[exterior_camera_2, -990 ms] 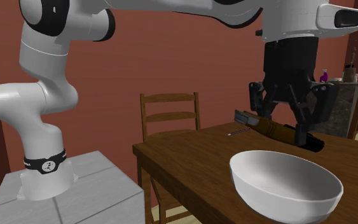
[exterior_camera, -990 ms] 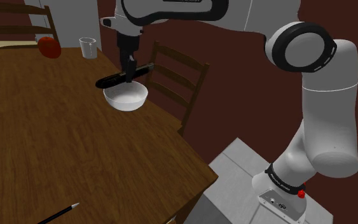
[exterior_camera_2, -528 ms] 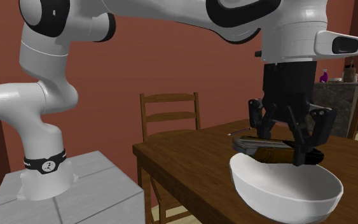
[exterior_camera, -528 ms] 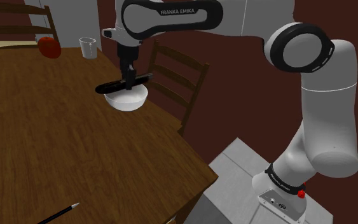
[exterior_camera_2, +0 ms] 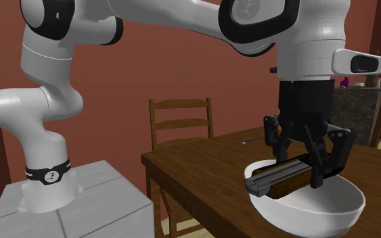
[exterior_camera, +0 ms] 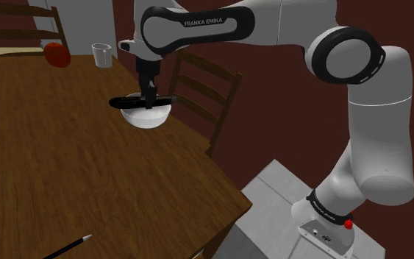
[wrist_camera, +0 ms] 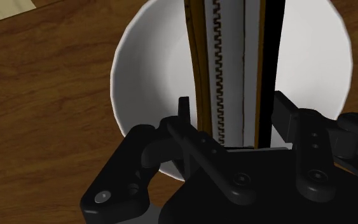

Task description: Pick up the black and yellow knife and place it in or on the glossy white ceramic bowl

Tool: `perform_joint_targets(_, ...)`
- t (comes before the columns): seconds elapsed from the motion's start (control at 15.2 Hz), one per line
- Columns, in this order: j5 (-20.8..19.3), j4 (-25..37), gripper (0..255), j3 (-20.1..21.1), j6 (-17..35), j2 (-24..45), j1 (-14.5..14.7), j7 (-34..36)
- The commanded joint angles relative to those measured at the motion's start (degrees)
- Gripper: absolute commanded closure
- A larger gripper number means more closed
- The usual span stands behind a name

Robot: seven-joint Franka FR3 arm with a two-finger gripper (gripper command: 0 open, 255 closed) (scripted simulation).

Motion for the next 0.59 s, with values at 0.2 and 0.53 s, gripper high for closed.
perform_joint_targets(0.2,0.02,-0.28,0,0.0,0.08,-0.01,-0.02,0.0)
perform_joint_targets(0.53,0.01,-0.16,0,0.0,0.02,0.06,-0.01,0.01)
